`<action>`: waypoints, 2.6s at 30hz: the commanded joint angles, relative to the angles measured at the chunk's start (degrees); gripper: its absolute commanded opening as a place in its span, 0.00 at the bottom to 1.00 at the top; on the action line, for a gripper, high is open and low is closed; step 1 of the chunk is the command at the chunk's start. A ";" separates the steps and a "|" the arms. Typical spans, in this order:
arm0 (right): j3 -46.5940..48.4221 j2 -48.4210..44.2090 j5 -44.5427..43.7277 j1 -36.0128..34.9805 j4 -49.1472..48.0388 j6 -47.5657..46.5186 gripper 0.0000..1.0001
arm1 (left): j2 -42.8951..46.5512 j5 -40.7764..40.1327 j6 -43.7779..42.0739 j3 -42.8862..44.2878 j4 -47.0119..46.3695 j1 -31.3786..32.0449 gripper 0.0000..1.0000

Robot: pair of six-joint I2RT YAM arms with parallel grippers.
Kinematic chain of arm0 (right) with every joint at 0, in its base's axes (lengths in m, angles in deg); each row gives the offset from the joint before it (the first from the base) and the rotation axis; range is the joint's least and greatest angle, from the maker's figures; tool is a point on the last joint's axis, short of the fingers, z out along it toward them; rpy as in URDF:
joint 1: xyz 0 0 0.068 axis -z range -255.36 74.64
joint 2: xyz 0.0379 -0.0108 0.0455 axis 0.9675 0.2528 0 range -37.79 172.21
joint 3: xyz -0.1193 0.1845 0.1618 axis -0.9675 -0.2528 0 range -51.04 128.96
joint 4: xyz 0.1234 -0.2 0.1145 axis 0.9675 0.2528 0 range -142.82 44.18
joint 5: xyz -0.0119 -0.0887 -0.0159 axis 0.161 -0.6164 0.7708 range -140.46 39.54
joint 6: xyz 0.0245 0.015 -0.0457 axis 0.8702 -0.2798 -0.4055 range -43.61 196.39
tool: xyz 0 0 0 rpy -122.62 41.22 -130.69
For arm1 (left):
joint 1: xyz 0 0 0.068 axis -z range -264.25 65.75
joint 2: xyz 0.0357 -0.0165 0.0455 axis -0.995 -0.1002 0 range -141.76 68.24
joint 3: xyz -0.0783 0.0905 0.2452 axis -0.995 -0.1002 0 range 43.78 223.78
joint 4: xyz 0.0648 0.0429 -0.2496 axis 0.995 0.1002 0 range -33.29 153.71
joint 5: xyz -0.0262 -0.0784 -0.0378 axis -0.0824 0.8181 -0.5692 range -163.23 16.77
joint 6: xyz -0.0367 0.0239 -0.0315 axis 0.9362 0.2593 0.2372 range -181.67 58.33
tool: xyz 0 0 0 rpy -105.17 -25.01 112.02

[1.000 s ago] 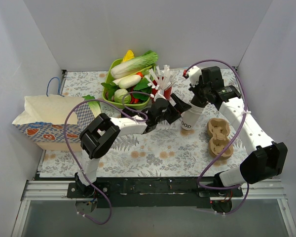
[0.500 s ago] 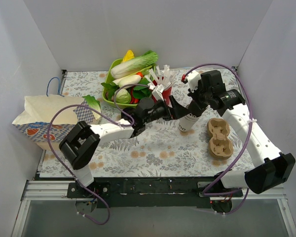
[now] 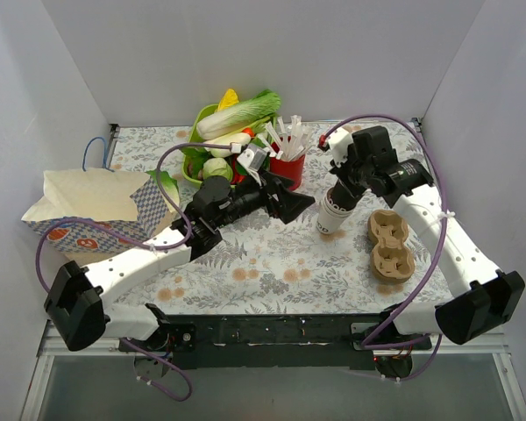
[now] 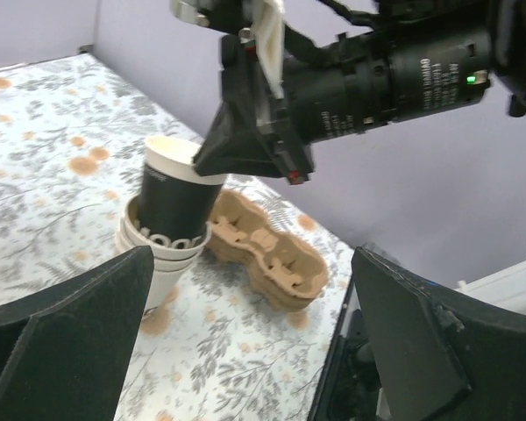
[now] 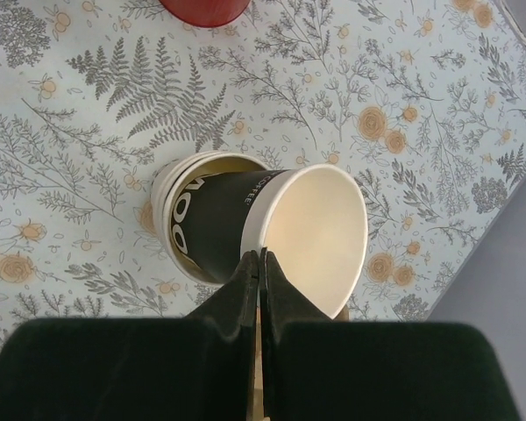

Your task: Pack the takeout coffee

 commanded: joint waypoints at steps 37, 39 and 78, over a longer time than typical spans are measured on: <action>-22.97 -3.63 2.64 -33.92 -30.37 -28.04 0.01 | 11.52 -23.87 -33.63 22.20 18.75 -19.42 0.98; -23.14 -3.37 3.34 -33.92 -29.40 -27.52 0.01 | 11.44 -23.69 -34.59 22.73 19.28 -19.34 0.98; -18.58 -6.18 11.43 -30.58 -7.70 -21.63 0.43 | 5.46 -16.66 -29.94 20.27 19.01 -18.72 0.98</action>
